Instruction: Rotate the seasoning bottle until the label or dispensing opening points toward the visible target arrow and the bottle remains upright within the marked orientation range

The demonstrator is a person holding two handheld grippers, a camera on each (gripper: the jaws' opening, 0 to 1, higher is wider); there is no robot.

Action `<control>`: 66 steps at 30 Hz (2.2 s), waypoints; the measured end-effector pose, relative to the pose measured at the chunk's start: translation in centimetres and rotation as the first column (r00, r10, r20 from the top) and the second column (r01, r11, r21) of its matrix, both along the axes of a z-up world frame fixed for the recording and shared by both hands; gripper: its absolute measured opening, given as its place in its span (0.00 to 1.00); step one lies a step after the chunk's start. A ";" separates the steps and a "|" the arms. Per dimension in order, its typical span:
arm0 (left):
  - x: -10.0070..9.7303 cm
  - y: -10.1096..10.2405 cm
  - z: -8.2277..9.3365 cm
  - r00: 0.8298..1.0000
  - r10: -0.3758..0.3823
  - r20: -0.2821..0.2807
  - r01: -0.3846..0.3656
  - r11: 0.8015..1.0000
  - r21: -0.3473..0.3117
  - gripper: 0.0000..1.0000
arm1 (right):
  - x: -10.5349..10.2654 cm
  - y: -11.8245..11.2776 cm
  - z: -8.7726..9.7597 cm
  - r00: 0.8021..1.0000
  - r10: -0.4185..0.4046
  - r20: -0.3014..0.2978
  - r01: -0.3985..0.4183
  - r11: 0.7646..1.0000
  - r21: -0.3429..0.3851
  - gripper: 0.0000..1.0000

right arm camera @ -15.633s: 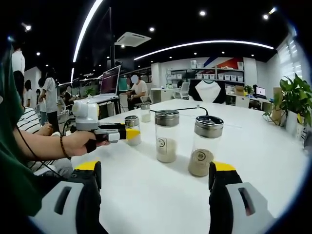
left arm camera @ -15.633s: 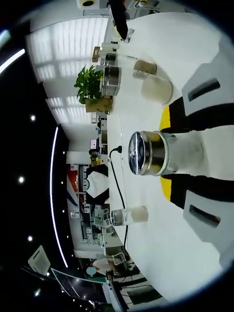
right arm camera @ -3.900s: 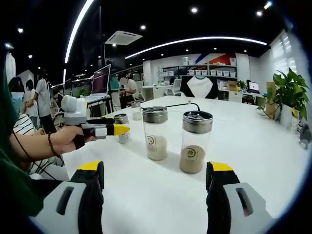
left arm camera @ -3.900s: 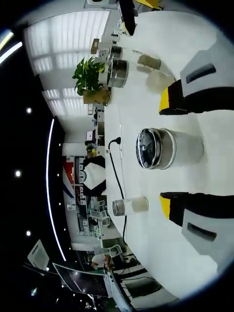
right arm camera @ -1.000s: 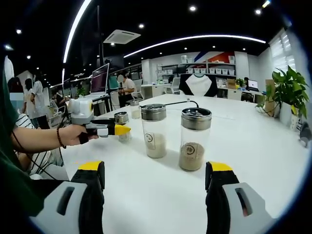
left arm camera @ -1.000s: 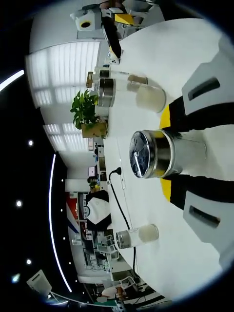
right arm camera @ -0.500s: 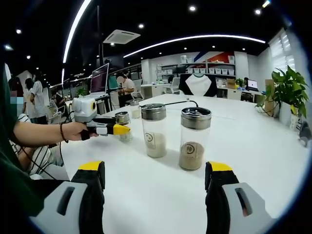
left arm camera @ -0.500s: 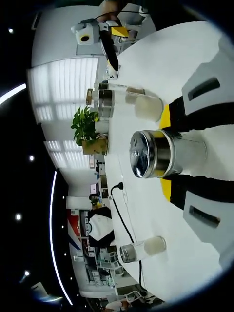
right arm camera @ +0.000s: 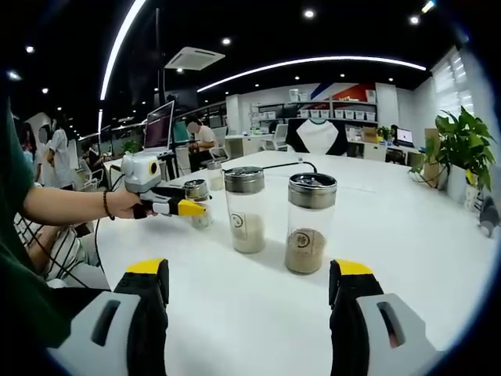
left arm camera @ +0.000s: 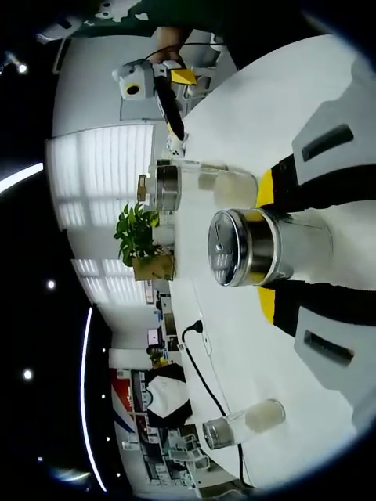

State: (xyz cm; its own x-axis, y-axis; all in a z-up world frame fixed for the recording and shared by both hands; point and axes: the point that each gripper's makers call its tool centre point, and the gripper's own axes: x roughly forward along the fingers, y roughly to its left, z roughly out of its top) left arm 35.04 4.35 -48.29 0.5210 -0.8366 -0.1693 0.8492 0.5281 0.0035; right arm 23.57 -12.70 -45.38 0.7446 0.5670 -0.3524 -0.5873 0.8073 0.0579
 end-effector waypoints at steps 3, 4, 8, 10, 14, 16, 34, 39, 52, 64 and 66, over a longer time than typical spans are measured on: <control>-0.1 -0.1 0.0 0.999 -0.032 0.001 0.032 0.999 -0.006 0.36 | 0.0 0.0 0.0 1.000 0.002 0.000 -0.002 1.000 -0.004 0.86; -0.1 -0.2 0.0 0.999 -0.046 0.000 0.046 0.999 -0.004 0.36 | 0.0 0.1 0.0 1.000 0.004 0.000 -0.004 1.000 -0.005 0.86; -0.2 -0.4 0.0 0.996 -0.084 0.000 0.084 0.996 0.001 0.36 | 0.1 0.0 -0.1 1.000 0.002 -0.002 -0.002 1.000 -0.008 0.86; -0.2 -0.5 0.0 0.995 -0.104 -0.001 0.104 0.995 0.003 0.36 | 0.1 0.0 -0.1 1.000 0.002 -0.003 -0.002 1.000 -0.007 0.86; -0.2 -0.6 0.0 0.991 -0.133 -0.003 0.133 0.991 0.003 0.36 | 0.1 0.0 -0.1 1.000 0.003 -0.003 -0.003 1.000 -0.011 0.86; -0.3 -0.6 0.0 0.989 -0.148 -0.005 0.148 0.989 0.002 0.36 | 0.1 0.0 -0.1 1.000 0.001 -0.007 -0.001 1.000 -0.010 0.86; -0.4 -1.0 0.0 0.985 -0.173 0.000 0.173 0.985 -0.006 0.36 | 0.3 -0.1 -0.3 1.000 -0.004 -0.012 0.004 1.000 -0.013 0.86; -0.5 -1.0 0.0 0.985 -0.175 -0.004 0.175 0.985 -0.007 0.36 | 0.3 -0.2 -0.4 1.000 -0.004 -0.014 0.004 1.000 -0.014 0.86; -1.4 -1.0 0.9 0.985 -0.174 0.017 0.174 0.984 -0.031 0.49 | 0.5 -0.3 -0.6 1.000 -0.011 -0.023 0.011 1.000 -0.009 0.85; -2.1 1.0 1.7 0.998 -0.027 0.064 0.025 0.999 0.035 0.52 | 0.5 -0.5 -0.5 1.000 -0.013 -0.019 0.013 1.000 -0.012 0.85; -2.2 1.5 2.4 0.997 0.009 0.070 -0.010 1.000 0.005 0.53 | 0.4 -0.5 -0.5 1.000 -0.013 -0.019 0.012 1.000 -0.015 0.85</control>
State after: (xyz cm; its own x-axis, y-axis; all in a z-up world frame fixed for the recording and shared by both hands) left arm 32.88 5.89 -45.90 0.5396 -0.8308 -0.1363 0.8418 0.5358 0.0659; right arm 23.99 -13.25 -45.91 0.7447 0.5524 -0.3746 -0.5762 0.8153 0.0567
